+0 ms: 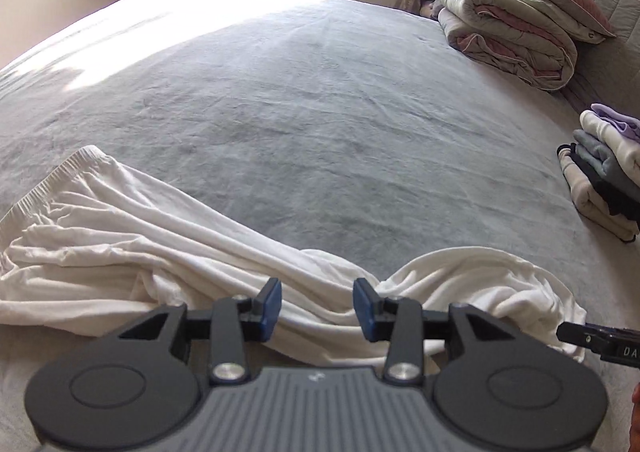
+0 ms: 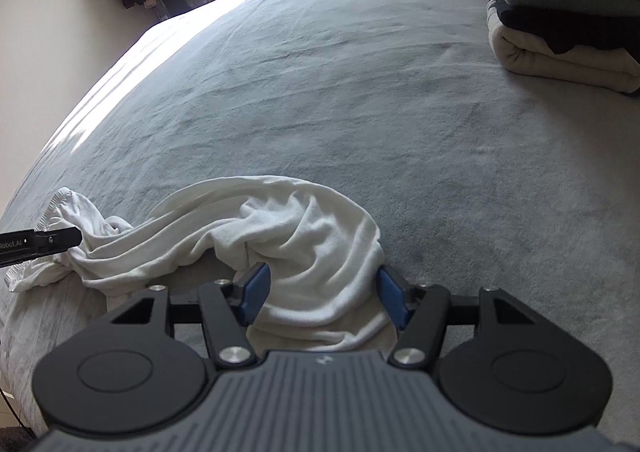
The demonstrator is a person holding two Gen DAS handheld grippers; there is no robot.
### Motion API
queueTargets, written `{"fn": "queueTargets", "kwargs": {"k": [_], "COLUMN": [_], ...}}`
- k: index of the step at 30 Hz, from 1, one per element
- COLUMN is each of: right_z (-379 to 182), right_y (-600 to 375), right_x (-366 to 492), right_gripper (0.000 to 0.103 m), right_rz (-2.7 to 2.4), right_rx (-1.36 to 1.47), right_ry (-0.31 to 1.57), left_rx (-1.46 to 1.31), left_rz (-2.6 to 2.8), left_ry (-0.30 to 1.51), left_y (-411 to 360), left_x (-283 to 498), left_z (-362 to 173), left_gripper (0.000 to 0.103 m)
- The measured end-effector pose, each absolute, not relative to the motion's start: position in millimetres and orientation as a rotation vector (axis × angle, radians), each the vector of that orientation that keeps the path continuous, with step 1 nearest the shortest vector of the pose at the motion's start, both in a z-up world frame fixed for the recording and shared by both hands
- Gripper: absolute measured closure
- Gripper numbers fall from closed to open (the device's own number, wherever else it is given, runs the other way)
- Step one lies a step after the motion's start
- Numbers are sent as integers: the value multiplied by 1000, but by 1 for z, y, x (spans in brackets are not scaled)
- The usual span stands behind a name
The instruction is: Fold clothes
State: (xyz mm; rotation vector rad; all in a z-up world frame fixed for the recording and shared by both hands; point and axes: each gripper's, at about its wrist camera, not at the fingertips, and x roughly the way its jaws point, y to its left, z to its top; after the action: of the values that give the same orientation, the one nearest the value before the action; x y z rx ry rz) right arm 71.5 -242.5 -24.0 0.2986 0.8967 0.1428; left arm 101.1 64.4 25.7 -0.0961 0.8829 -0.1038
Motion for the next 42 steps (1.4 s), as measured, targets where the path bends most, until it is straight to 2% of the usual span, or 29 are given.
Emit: {"fn": "queueTargets", "kwargs": {"k": [9, 12, 13, 15, 16, 17, 19, 29, 34, 42], "right_z": [-27, -27, -27, -28, -28, -28, -27, 15, 35, 31], "right_y": [-239, -237, -237, -236, -236, -236, -236, -242, -249, -259], "right_x": [81, 83, 84, 86, 86, 87, 88, 85, 104, 145], "right_gripper": [40, 45, 51, 61, 70, 82, 96, 97, 97, 97], "right_rz": [136, 139, 139, 137, 137, 138, 139, 54, -11, -60], "right_rx": [240, 201, 193, 166, 152, 143, 138, 122, 50, 37], "right_ry": [876, 870, 868, 866, 865, 862, 856, 710, 642, 622], "left_rx": [-235, -271, -283, -252, -243, -243, -242, -440, -552, -595], "left_rz": [70, 128, 147, 185, 195, 199, 209, 160, 139, 162], "left_ry": [1007, 1054, 1069, 1070, 1066, 1062, 1054, 952, 837, 725], "left_y": [86, 91, 93, 92, 92, 93, 95, 120, 135, 143], "left_x": [176, 188, 192, 195, 195, 195, 194, 201, 202, 222], "left_z": [9, -3, -6, -9, -9, -9, -8, 23, 36, 33], "left_gripper": [63, 66, 68, 83, 97, 102, 103, 103, 103, 103]}}
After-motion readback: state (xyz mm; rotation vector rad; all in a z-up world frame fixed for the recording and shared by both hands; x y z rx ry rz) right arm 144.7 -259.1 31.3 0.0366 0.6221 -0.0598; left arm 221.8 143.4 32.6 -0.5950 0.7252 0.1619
